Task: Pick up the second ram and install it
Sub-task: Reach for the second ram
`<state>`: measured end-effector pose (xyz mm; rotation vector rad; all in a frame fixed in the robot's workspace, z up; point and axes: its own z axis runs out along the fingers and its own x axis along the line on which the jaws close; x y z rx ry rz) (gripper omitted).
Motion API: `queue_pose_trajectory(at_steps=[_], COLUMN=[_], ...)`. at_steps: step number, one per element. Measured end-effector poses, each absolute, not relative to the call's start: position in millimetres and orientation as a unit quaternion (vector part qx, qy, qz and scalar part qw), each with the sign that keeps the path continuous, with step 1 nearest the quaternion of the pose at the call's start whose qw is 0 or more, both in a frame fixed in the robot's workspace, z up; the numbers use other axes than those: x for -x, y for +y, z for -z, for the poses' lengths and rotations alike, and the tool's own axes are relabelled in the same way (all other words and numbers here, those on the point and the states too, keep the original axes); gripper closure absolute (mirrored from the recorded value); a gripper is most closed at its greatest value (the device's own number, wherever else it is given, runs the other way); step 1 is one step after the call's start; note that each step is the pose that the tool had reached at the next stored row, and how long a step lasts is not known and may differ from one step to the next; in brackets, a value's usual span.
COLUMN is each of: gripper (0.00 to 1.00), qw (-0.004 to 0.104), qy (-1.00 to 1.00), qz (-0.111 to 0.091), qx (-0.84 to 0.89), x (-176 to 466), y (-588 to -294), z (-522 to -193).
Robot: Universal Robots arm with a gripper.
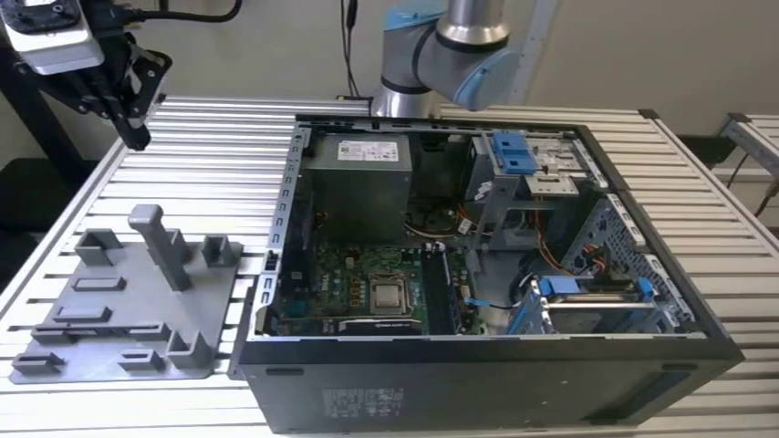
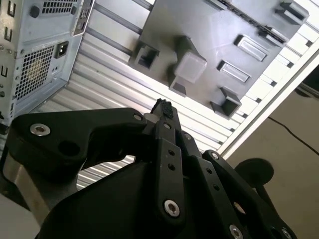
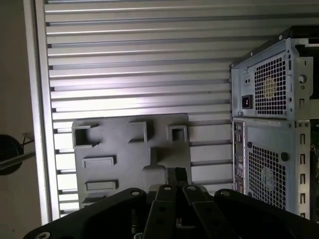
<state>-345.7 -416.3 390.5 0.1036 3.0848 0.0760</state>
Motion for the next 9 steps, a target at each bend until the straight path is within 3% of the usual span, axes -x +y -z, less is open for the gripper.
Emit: queue_pose_trajectory(at_steps=[9], gripper=[0.89], qw=[0.027], qy=[0.999], qz=[-0.025], qx=[-0.034], x=[371.3], y=[-419.0], z=[-390.0])
